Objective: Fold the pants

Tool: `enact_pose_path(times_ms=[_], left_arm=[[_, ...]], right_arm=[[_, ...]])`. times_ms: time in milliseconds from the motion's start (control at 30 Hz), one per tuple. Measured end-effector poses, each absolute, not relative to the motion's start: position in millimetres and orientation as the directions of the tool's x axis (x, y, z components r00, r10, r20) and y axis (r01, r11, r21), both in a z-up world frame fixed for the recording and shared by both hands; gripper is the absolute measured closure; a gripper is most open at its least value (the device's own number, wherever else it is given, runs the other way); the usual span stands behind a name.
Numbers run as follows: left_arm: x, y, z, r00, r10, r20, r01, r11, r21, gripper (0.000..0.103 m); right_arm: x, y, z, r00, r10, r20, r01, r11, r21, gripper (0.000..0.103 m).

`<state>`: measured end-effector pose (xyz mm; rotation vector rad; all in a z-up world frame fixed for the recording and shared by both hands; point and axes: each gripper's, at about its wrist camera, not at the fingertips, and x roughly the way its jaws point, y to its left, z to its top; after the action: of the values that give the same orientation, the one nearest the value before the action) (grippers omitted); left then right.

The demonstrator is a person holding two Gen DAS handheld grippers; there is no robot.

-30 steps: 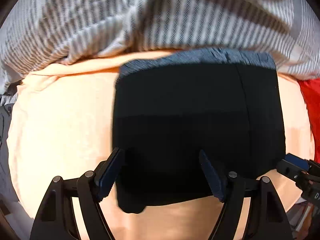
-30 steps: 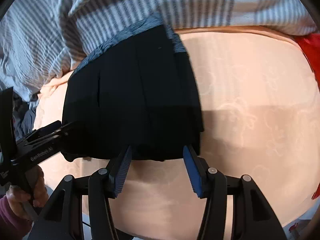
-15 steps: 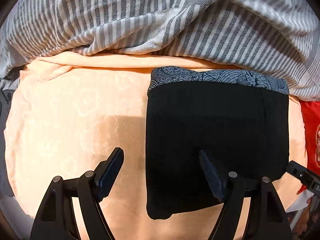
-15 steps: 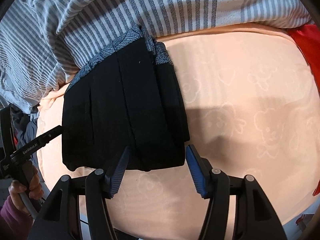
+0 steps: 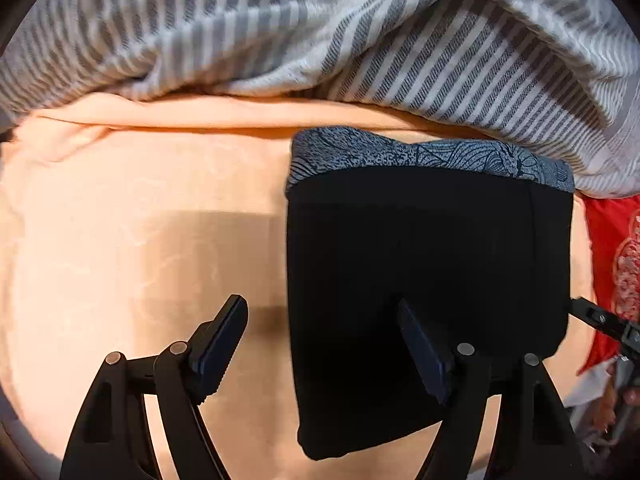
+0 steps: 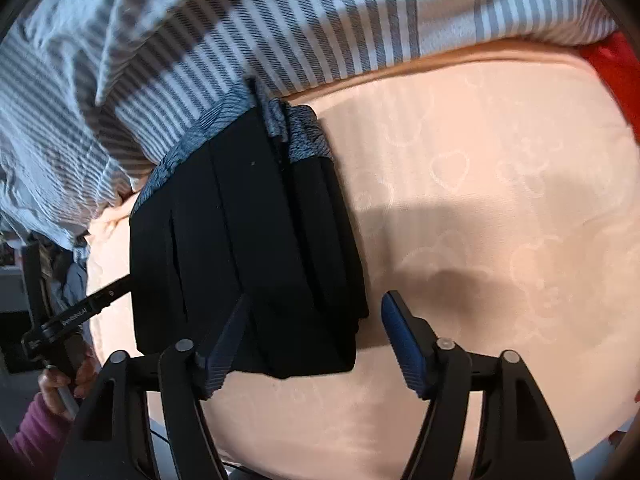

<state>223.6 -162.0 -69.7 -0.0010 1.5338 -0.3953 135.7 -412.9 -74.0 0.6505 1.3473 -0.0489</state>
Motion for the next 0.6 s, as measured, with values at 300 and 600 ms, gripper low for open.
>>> enact_pose_path(times_ms=[300, 600], left_arm=[[233.7, -162.1, -86.4, -0.068, -0.308, -0.949, 0.320, 0.894, -0.313, 0.025], [243.9, -158.9, -100.3, -0.148, -0.354, -0.924, 0.354, 0.853, -0.383, 0.024]], right_arm=[[152.4, -438.9, -97.4, 0.305, 0.488, -0.818, 0.328, 0.752, 0.571, 0.029], [175.0, -446.4, -124.8, 0.259, 0.634, -0.728, 0.238, 0.689, 0.685, 0.027]])
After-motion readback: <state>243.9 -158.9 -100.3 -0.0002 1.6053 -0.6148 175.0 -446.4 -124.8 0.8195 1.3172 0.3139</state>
